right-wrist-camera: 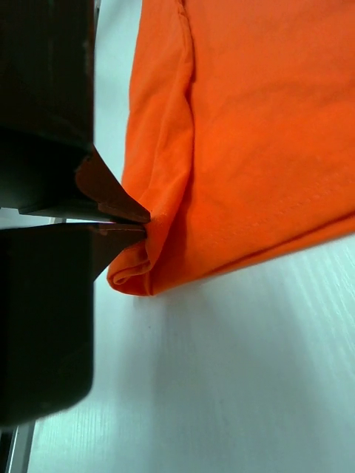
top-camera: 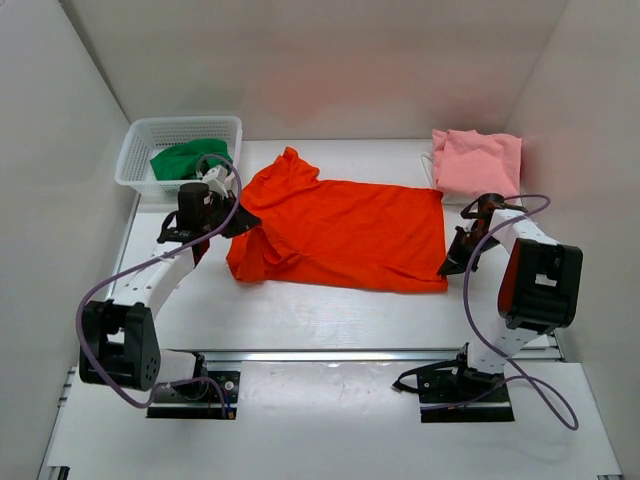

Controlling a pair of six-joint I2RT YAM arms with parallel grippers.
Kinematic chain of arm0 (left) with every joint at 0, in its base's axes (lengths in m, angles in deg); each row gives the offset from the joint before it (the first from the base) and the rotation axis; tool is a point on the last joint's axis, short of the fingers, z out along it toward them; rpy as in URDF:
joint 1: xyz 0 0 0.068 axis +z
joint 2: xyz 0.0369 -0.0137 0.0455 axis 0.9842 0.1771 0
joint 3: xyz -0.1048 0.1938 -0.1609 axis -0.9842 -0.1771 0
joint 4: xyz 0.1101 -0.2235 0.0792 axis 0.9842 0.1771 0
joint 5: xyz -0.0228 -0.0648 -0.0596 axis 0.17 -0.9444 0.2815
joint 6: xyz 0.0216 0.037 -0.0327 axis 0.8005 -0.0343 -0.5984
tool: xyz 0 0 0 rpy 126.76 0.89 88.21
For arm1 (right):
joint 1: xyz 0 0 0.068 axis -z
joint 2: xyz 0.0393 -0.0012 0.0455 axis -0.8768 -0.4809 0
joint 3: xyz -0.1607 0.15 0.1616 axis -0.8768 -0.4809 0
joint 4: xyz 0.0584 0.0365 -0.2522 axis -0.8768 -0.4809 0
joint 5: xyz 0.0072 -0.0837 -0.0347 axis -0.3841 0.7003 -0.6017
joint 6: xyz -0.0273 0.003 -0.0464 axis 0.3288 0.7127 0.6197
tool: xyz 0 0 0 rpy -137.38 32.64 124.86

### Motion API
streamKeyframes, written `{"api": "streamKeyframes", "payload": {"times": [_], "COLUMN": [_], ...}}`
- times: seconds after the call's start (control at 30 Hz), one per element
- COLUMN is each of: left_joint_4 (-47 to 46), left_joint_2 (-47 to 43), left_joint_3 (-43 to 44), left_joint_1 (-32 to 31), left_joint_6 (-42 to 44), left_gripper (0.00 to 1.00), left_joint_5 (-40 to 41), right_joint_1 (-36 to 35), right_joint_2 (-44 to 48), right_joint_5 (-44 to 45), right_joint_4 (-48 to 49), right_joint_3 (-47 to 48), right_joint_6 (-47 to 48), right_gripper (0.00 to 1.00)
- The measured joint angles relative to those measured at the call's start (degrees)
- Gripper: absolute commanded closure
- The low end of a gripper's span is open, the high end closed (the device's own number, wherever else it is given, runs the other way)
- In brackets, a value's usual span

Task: Fold and stack the t-shirts
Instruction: Fold the flattened tshirt in 1/3 of the way

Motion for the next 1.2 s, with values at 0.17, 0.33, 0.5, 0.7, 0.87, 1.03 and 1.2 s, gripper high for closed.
{"api": "streamKeyframes", "payload": {"times": [0.17,0.33,0.5,0.7,0.87,1.03,1.2], "left_joint_4": [-1.9,-3.1,-5.0,-5.4,-6.2,-2.4,6.9], "left_joint_2": [2.7,3.3,3.4,4.9,7.1,6.6,-0.1], "left_joint_3": [0.0,0.0,0.0,0.0,0.2,3.6,4.0], "left_joint_1": [0.5,1.3,1.8,2.1,2.8,2.9,1.6], "left_joint_6": [-0.1,-0.5,-0.8,-1.0,-1.7,-0.8,1.0], "left_gripper": [1.0,1.0,1.0,0.89,0.39,0.32,0.37], "left_joint_5": [0.5,1.1,1.4,2.2,3.4,6.6,12.2], "right_joint_1": [0.7,1.2,2.2,2.6,2.1,-1.6,-3.2], "right_joint_2": [-2.4,-4.2,-4.3,-4.8,-5.0,-3.3,2.4], "right_joint_5": [-0.2,-0.3,-0.6,-0.9,-0.7,6.5,8.6], "right_joint_4": [1.0,2.2,3.5,4.3,6.2,7.4,7.6], "right_joint_3": [0.6,2.3,3.3,3.6,4.2,5.1,3.9], "right_joint_6": [-0.3,-0.5,-0.5,-0.6,-0.3,-0.4,-1.1], "right_gripper": [1.0,1.0,1.0,1.0,0.64,0.45,0.44]}}
